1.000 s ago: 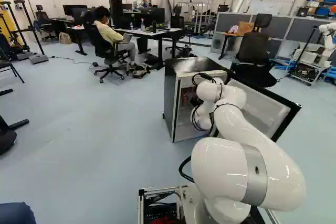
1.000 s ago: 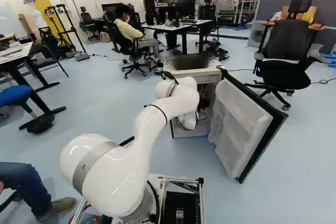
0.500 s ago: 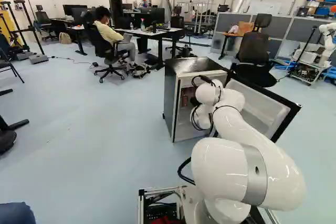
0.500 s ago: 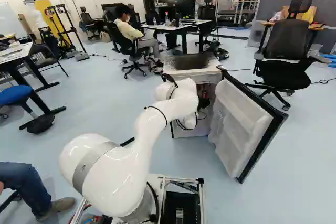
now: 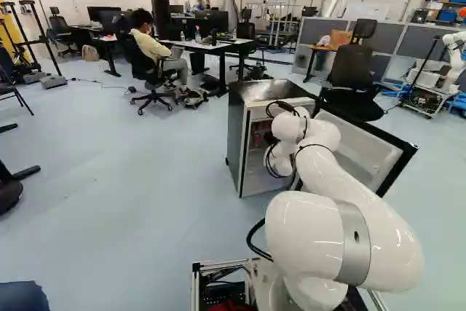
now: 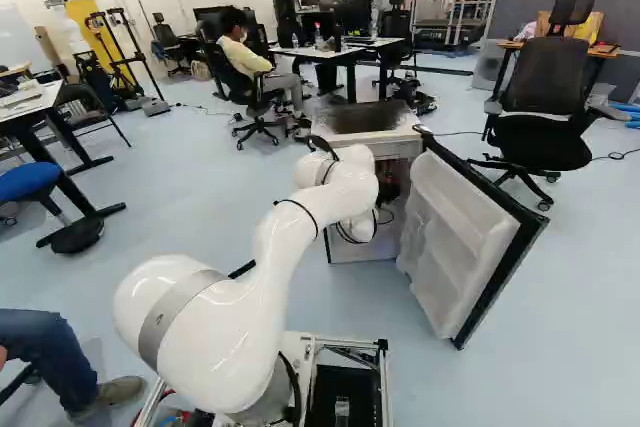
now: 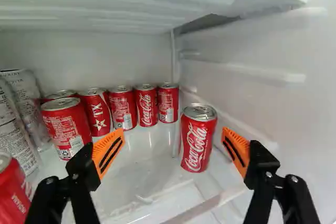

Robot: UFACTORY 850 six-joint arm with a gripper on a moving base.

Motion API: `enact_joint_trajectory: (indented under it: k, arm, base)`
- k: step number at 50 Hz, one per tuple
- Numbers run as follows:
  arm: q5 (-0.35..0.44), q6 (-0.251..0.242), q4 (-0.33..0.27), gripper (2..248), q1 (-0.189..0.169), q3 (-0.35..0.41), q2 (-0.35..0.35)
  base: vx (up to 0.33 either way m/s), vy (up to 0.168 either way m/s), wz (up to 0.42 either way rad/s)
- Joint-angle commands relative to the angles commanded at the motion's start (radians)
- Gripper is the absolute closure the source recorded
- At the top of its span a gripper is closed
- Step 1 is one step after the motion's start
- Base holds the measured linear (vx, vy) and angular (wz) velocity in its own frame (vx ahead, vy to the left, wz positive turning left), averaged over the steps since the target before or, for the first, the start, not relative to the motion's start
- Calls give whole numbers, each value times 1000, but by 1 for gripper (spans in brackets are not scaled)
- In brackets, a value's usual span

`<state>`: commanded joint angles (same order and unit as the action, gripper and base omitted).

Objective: Grab a drink from the fridge

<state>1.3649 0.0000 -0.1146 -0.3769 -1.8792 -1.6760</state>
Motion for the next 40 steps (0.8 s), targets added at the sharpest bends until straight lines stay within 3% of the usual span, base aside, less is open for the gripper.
enact_joint_trajectory:
  k: [40]
  arm:
    - [-52, 0, 0, 3, 7, -90, -49]
  base:
    - [0, 0, 0]
